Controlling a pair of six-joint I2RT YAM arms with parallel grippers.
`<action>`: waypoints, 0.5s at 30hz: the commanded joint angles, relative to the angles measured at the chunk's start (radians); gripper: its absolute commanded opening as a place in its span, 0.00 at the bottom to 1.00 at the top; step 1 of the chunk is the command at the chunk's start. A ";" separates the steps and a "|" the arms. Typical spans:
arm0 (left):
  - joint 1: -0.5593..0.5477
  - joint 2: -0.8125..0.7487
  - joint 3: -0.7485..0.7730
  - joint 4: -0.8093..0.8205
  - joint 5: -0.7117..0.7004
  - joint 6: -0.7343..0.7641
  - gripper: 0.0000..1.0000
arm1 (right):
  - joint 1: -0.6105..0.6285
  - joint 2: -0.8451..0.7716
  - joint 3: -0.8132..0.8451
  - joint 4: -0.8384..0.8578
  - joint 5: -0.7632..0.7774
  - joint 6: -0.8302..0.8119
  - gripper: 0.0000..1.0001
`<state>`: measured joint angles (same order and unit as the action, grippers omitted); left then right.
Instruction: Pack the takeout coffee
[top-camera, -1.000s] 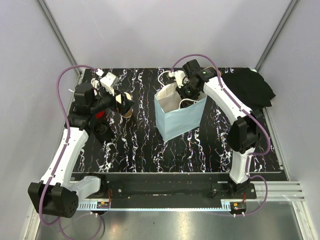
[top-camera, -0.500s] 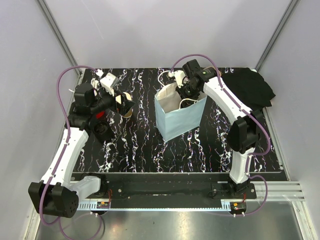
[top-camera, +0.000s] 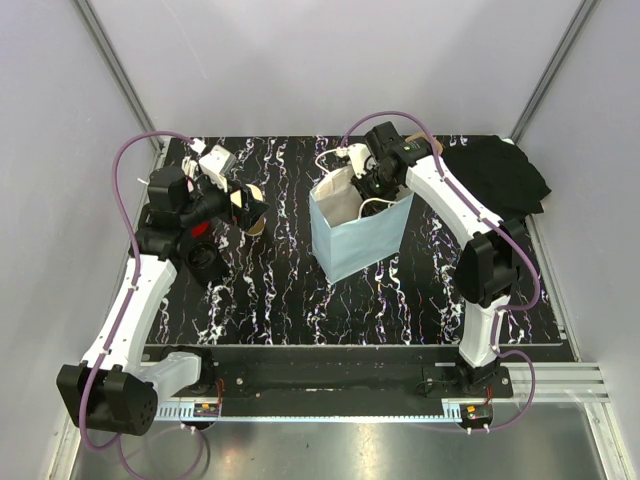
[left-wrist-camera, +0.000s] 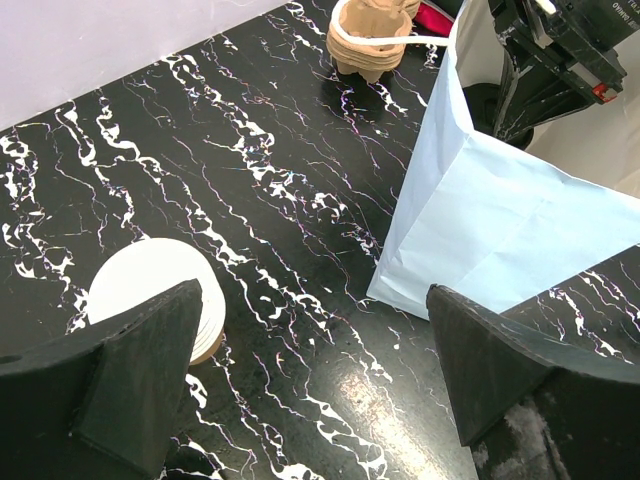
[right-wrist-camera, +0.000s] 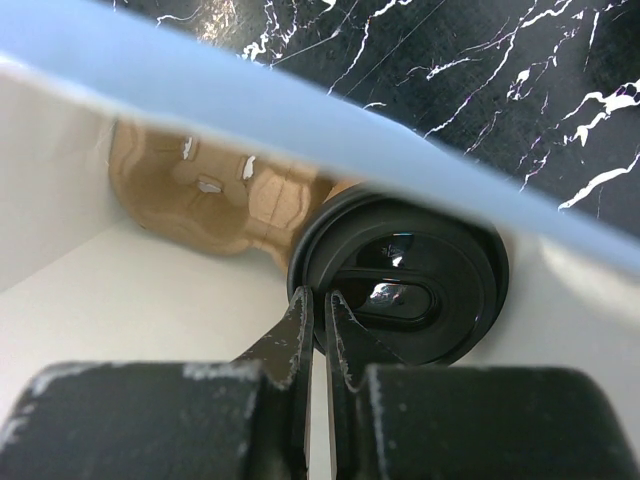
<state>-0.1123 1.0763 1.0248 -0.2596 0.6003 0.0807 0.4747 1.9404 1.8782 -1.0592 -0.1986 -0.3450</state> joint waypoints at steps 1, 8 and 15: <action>0.008 -0.013 -0.005 0.057 0.032 -0.002 0.99 | 0.010 -0.049 -0.002 0.028 0.013 -0.014 0.00; 0.008 -0.010 -0.005 0.059 0.035 -0.004 0.99 | 0.010 -0.046 -0.013 0.033 0.001 -0.015 0.00; 0.008 -0.007 -0.005 0.060 0.036 -0.007 0.99 | 0.010 -0.046 -0.016 0.033 -0.012 -0.017 0.00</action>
<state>-0.1093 1.0763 1.0241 -0.2596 0.6037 0.0780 0.4751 1.9400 1.8652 -1.0435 -0.2008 -0.3489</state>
